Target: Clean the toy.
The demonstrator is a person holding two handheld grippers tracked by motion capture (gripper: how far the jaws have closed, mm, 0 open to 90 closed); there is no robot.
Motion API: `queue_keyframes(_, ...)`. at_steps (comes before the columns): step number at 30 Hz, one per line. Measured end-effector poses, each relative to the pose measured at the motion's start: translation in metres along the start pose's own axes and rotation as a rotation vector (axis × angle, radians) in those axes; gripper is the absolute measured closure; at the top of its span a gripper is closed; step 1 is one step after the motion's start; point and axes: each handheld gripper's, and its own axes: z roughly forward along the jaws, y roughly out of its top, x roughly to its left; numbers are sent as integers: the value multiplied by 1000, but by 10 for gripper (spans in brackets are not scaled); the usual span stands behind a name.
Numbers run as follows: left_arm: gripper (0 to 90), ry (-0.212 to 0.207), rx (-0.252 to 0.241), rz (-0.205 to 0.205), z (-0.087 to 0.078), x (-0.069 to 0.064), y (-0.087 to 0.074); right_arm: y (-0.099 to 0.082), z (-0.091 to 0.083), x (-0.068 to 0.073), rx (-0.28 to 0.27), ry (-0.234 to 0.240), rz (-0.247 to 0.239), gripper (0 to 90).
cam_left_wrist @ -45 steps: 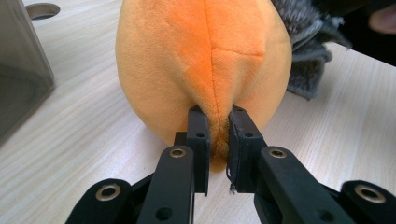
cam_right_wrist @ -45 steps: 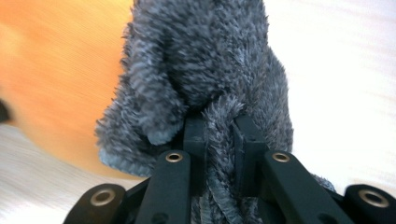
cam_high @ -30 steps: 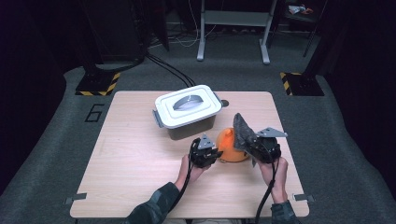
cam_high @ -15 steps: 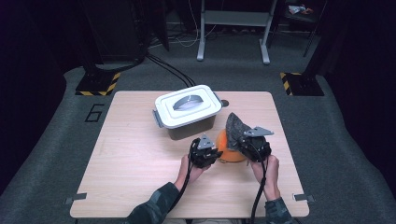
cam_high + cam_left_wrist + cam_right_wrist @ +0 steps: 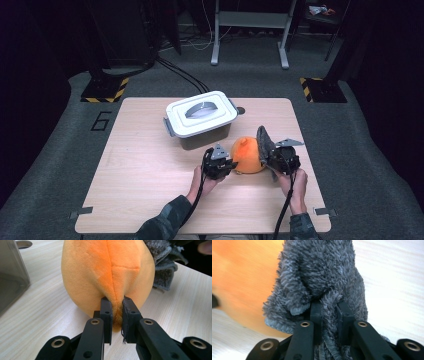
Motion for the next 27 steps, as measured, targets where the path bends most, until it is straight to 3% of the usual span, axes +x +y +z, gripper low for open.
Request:
queue_keyframes(10,809,5,-2,-1,0,1,0,-18,19,-17,81,-2,67,784)
queue_keyframes(17,809,2,-3,-8,0,3,-1,-5,-12,-12,-13,-16,21,783)
queue_keyframes(22,808,-2,-4,-7,0,2,-1,13,-35,11,-109,24,-57,784)
queue_keyframes(25,807,-1,-5,-9,0,3,-1,19,-29,23,-84,30,-98,784)
queue_keyframes(27,800,1,-4,-5,0,3,0,19,-14,26,-47,22,-97,785)
